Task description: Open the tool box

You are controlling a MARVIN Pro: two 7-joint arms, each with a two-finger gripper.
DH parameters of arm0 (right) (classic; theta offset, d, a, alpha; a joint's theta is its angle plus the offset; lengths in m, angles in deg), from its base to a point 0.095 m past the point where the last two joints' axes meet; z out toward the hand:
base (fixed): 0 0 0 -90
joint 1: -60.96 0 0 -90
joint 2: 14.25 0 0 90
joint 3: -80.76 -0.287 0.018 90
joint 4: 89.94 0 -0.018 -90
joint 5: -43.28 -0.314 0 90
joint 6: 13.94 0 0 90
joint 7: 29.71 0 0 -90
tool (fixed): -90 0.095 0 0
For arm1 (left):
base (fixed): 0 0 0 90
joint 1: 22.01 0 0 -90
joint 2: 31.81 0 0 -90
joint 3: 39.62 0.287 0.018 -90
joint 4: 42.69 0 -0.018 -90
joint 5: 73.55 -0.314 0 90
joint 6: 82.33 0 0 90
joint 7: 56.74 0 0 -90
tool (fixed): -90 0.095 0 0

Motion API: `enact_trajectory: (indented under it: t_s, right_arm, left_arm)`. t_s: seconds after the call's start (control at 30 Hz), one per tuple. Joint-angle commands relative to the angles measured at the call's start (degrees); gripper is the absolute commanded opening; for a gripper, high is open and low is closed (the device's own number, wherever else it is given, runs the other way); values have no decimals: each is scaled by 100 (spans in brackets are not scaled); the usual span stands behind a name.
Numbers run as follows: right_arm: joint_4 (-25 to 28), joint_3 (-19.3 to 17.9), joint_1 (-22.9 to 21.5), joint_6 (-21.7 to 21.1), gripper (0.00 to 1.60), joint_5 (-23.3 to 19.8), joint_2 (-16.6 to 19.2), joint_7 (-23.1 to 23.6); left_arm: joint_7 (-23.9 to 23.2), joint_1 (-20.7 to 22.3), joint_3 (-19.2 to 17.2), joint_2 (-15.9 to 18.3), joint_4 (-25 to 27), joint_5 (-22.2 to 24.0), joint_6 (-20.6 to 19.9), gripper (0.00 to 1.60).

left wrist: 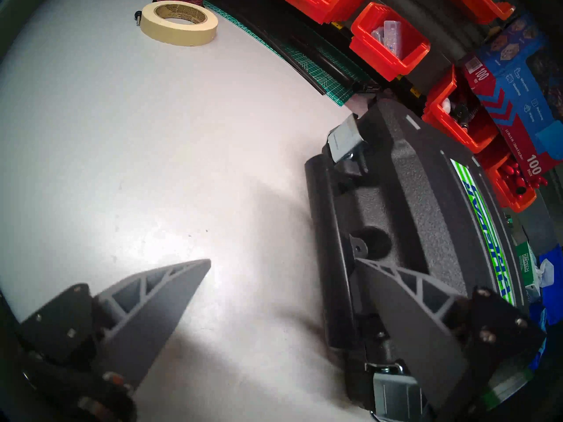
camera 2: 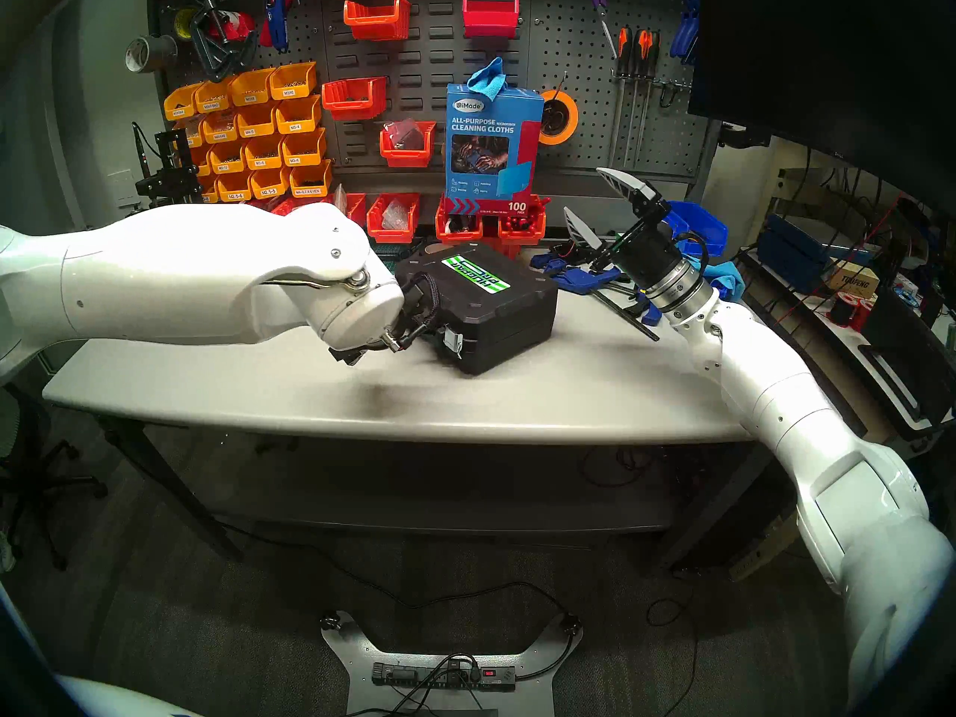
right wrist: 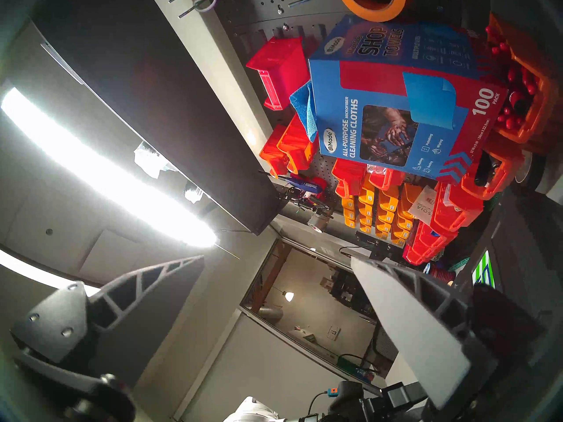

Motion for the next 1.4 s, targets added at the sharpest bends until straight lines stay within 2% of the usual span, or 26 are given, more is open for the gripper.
enact_trajectory:
  t_s: [0.0, 0.27, 0.47, 0.57, 0.63, 0.67, 0.7, 0.73, 0.77, 0.8, 0.87, 1.1, 1.37]
  right_arm:
    - [-3, 0, -129, -44, 160, 19, -70, 9]
    - [-9, 30, -161, -67, 160, 36, -165, -10]
    - [1, 41, -185, -82, 160, 49, -194, -41]
    - [4, 44, -196, -93, 160, 63, -190, -67]
    - [4, 44, -205, -105, 160, 74, -189, -85]
    - [3, 43, -207, -108, 160, 77, -190, -90]
    - [2, 44, -212, -116, 160, 82, -192, -101]
    - [0, 44, -215, -120, 160, 86, -196, -108]
    - [-1, 46, -219, -125, 160, 90, -203, -117]
    - [-2, 45, -223, -131, 160, 94, -211, -126]
    - [-4, 51, -238, -147, 160, 112, -220, -145]
    - [5, 40, -252, -163, 160, 131, -236, -210]
    - [51, 20, -221, -142, 160, 118, -257, -282]
  left_arm:
    - [-55, 251, -164, 552, 205, 21, -106, 160]
    - [-180, 244, -147, 989, 305, 0, -327, 159]
    - [-466, 124, -3, 1271, 119, -157, -587, 160]
    - [-600, 44, 102, 1354, -50, -249, -667, 154]
    - [-716, -3, 187, 1379, -180, -308, -783, 127]
    - [-763, -26, 224, 1380, -242, -328, -824, 96]
    - [-801, -44, 292, 1361, -324, -388, -868, 97]
    - [-856, -69, 336, 1349, -391, -423, -901, 85]
    - [-871, -101, 373, 1321, -487, -418, -940, 67]
    - [-938, -129, 404, 1311, -561, -435, -982, 39]
    - [-1048, -180, 478, 1285, -685, -516, -1028, 0]
    - [-1521, -322, 675, 1238, -1059, -750, -1300, 0]
    - [-2269, -364, 916, 1355, -1097, -1350, -1708, 0]
